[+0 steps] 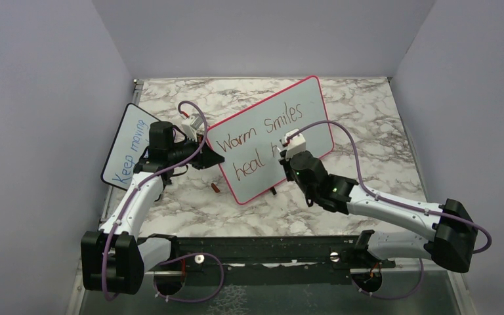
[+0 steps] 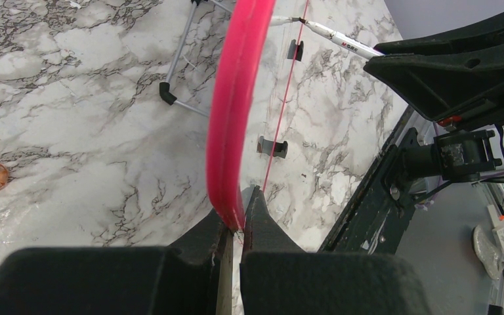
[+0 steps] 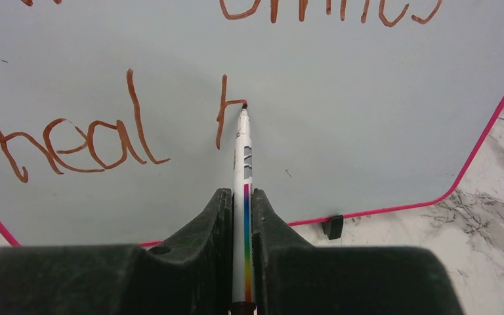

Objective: Write a sentence on the whiteboard

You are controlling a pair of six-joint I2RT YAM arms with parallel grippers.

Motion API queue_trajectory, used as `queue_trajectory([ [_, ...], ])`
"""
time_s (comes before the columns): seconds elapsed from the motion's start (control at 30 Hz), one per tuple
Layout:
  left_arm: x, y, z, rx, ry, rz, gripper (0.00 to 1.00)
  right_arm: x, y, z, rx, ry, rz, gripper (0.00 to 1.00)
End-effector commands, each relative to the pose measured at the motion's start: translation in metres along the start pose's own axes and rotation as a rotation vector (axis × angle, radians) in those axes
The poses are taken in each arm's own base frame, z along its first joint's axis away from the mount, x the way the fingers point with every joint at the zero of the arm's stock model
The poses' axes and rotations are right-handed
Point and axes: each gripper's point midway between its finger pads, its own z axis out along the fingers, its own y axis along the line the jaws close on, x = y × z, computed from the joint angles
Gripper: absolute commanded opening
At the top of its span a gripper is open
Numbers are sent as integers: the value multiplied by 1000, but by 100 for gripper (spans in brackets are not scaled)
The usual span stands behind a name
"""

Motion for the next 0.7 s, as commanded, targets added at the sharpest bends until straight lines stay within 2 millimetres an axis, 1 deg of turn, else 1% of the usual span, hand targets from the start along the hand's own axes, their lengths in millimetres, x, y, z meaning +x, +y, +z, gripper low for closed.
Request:
queue_trajectory([
  [0.0,8,43,-4,-185,16,37,0,17,-4,-4,6,57,2,1],
  [0.2,8,43,-4,-187,16,37,0,33,-2,-9,-16,105,8,1],
  [0.43,8,43,-4,-189,15,37,0,38,-3,-11,-19,124,7,0],
  [0.53,8,43,-4,-190,15,38,0,33,-5,-12,-10,106,10,1],
  [0.67,8,43,-5,-193,14,41,0,15,-11,-15,2,47,22,1],
])
